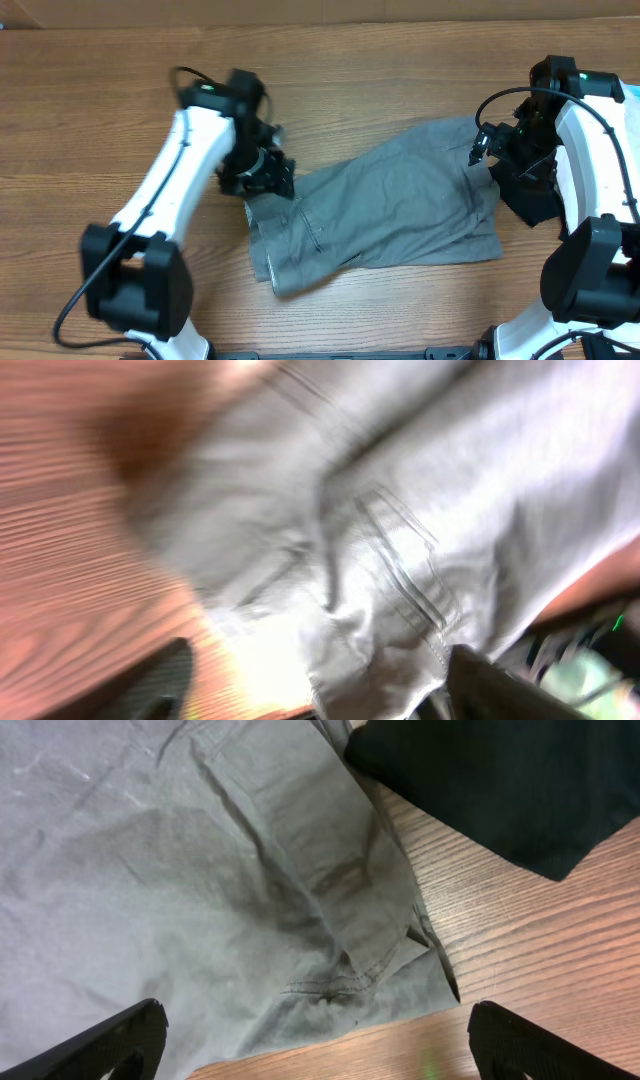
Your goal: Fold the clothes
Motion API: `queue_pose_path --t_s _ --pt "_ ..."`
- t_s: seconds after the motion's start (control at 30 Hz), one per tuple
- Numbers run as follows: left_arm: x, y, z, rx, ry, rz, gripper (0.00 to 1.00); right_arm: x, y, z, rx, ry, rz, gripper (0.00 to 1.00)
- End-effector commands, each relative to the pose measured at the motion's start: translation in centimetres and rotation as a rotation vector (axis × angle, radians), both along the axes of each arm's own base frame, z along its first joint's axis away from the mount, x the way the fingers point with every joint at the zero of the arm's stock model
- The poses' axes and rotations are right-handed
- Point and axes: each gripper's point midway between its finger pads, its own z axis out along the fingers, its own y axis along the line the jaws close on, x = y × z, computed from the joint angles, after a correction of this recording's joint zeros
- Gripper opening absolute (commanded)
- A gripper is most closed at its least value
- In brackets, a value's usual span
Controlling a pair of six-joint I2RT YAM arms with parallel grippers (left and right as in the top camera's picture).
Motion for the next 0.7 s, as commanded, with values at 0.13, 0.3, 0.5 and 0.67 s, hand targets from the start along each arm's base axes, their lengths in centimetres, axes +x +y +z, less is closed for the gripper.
queue_pose_path --t_s 0.13,0.3,0.5,0.67 --pt "-1.2 1.6 -1.5 -0.028 0.094 0.123 0.91 0.8 -0.1 1.2 -0.003 -0.062 0.021 1.0" --pt "-3.3 0.5 -4.0 -0.066 0.171 0.127 0.9 0.9 -0.1 1.2 -0.004 -0.066 0.021 1.0" --pt "-3.5 0.9 -6.7 -0.06 0.163 0.169 0.89 0.9 -0.1 1.2 -0.003 -0.065 0.021 1.0" --pt "-2.8 0.8 -7.2 -0.067 0.134 0.174 0.91 0.9 -0.1 1.2 -0.003 -0.065 0.02 1.0"
